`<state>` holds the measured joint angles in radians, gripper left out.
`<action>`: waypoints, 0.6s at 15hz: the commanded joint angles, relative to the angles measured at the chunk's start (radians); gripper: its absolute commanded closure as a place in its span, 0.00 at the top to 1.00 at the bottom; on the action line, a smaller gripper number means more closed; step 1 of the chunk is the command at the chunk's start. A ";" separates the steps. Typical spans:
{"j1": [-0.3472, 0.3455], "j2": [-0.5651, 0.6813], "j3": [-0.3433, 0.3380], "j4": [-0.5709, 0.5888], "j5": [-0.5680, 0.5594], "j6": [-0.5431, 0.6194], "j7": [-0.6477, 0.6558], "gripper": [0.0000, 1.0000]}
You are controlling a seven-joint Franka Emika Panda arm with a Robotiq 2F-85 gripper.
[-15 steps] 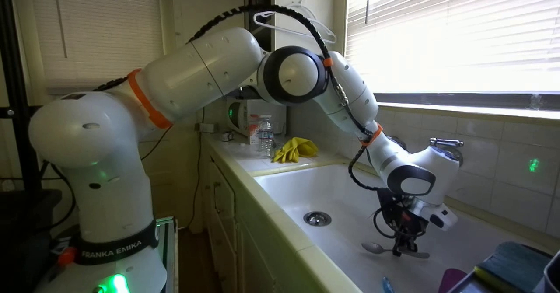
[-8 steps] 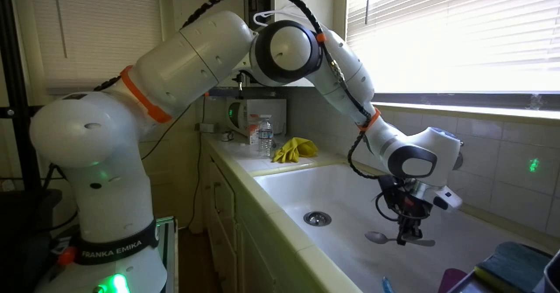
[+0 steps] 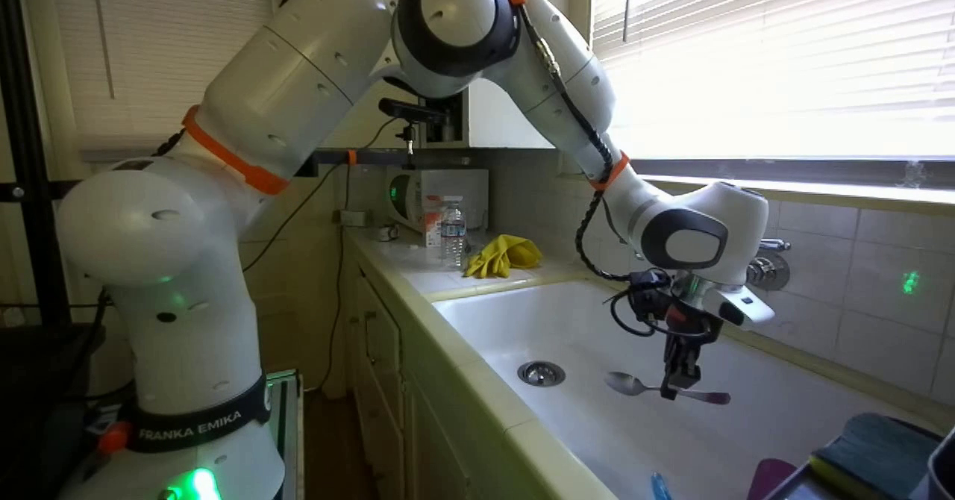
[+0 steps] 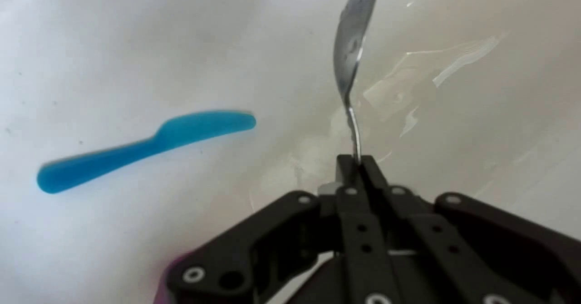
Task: Open the faucet then close it and put the silver spoon on the dishrack.
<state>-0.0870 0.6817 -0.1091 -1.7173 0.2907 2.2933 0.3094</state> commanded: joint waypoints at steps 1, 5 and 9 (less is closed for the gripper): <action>0.037 -0.138 -0.044 -0.183 -0.036 0.046 0.102 0.01; 0.065 -0.250 -0.101 -0.303 -0.098 0.048 0.203 0.01; 0.079 -0.359 -0.151 -0.397 -0.195 0.034 0.310 0.01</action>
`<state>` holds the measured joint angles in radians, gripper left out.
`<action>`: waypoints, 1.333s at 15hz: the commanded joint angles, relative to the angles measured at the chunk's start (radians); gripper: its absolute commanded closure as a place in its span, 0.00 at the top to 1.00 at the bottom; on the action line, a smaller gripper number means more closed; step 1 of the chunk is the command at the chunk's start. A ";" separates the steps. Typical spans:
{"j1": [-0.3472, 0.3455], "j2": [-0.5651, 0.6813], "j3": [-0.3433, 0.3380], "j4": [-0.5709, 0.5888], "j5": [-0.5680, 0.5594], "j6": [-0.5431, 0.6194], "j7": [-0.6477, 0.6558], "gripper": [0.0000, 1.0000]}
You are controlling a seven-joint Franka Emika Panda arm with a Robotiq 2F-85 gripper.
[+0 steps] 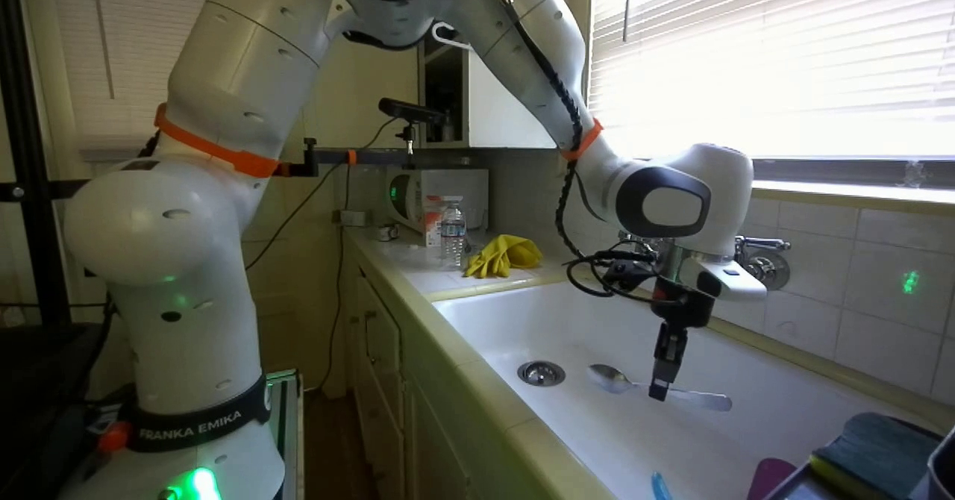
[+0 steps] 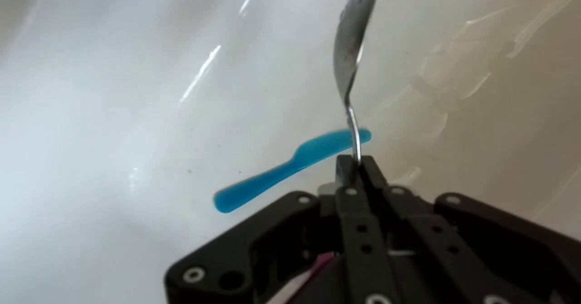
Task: Open the faucet then close it and put the silver spoon on the dishrack.
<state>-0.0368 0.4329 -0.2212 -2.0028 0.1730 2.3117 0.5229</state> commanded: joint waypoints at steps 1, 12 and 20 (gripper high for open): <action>0.027 -0.138 -0.047 -0.134 -0.102 0.015 0.123 0.01; -0.016 -0.383 -0.066 -0.226 -0.474 -0.012 0.543 0.01; -0.075 -0.473 -0.017 -0.241 -0.689 -0.047 0.832 0.01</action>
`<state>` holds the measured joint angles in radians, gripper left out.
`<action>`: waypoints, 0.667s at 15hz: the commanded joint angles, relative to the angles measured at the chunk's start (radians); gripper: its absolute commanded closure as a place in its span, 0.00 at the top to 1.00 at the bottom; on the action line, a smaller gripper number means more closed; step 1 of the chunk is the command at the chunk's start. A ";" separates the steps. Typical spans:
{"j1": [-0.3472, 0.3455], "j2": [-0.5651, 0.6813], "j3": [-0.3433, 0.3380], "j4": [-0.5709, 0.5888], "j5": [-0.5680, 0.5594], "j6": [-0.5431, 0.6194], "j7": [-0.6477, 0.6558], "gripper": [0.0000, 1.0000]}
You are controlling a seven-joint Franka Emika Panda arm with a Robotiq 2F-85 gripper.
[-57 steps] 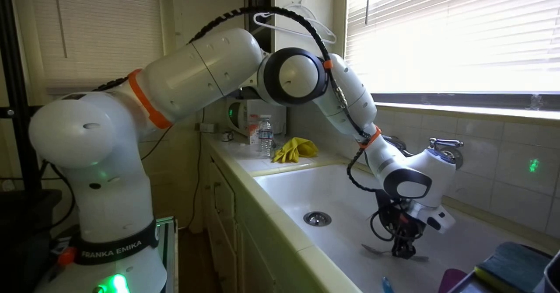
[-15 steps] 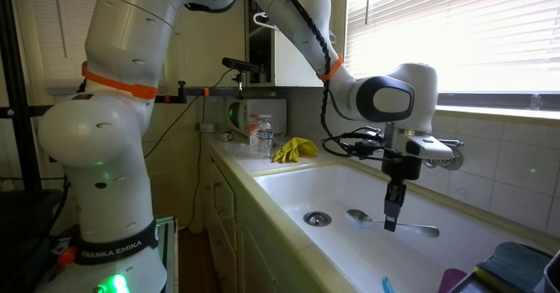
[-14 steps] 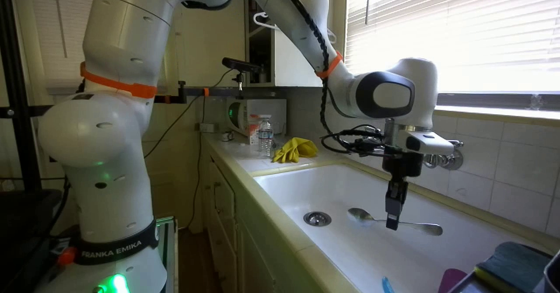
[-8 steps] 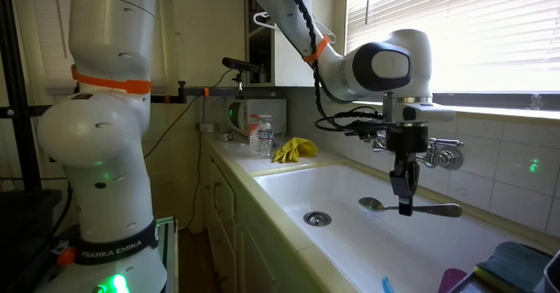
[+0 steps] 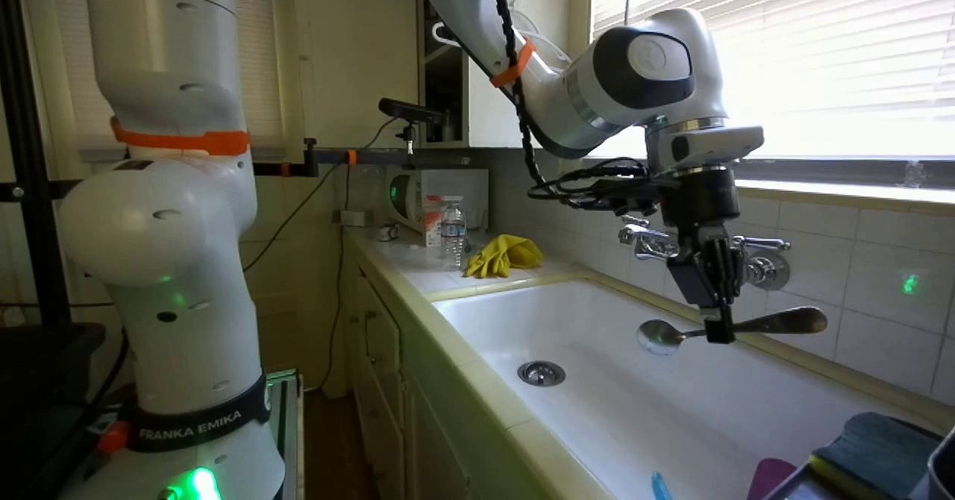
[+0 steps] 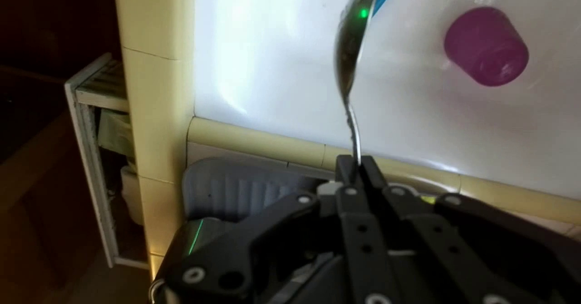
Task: Open the faucet then close it and put the silver spoon on the dishrack.
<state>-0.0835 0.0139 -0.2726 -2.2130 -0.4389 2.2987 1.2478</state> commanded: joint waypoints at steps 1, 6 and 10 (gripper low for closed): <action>-0.034 -0.065 0.043 -0.027 -0.102 -0.055 0.141 0.01; -0.060 -0.118 0.082 -0.014 -0.179 -0.158 0.234 0.01; -0.081 -0.136 0.097 0.009 -0.194 -0.220 0.210 0.01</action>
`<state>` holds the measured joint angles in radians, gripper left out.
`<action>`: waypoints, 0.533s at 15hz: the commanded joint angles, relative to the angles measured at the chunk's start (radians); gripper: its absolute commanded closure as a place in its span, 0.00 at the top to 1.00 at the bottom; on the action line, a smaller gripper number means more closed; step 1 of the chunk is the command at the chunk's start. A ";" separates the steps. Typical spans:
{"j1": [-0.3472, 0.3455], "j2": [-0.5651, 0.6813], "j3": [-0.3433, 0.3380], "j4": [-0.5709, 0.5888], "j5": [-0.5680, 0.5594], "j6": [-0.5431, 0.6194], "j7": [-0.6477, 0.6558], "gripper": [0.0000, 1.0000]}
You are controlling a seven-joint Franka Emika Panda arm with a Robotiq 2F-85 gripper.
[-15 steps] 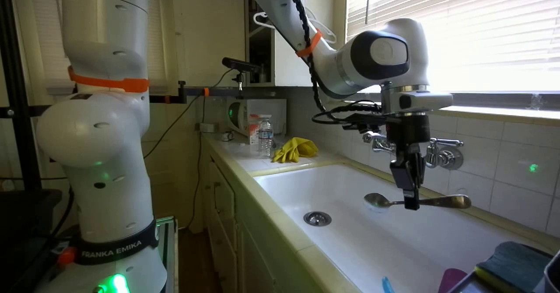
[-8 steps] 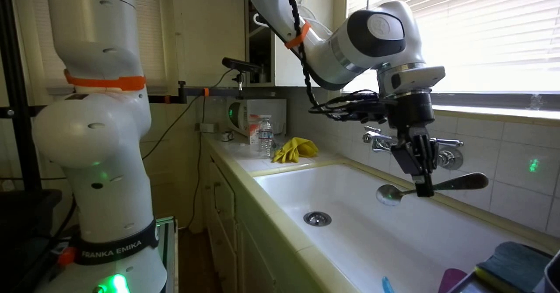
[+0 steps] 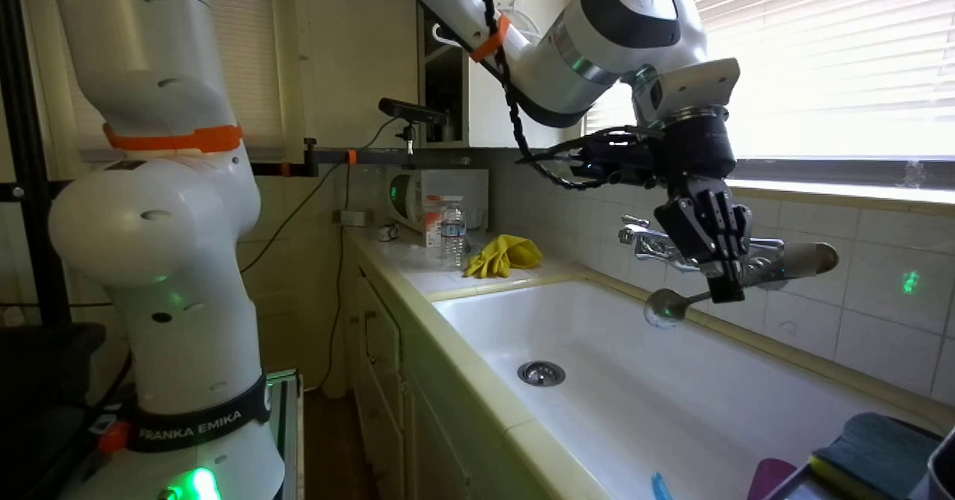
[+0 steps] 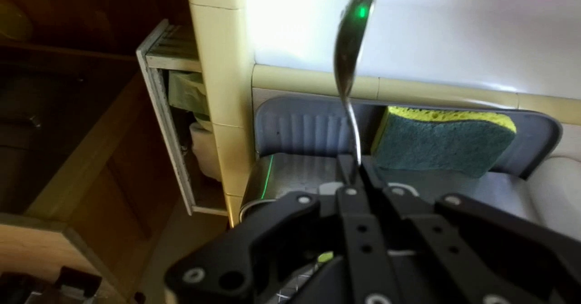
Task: Open the faucet then close it and put the silver spoon on the dishrack.
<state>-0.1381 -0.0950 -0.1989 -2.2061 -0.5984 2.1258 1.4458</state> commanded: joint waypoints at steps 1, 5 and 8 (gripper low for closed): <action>-0.034 -0.029 0.024 0.008 -0.042 -0.053 0.012 0.01; -0.046 -0.018 0.023 0.015 -0.031 -0.026 -0.003 0.05; -0.049 -0.018 0.024 0.016 -0.033 -0.026 -0.003 0.05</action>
<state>-0.1728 -0.1136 -0.1893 -2.1918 -0.6343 2.1019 1.4462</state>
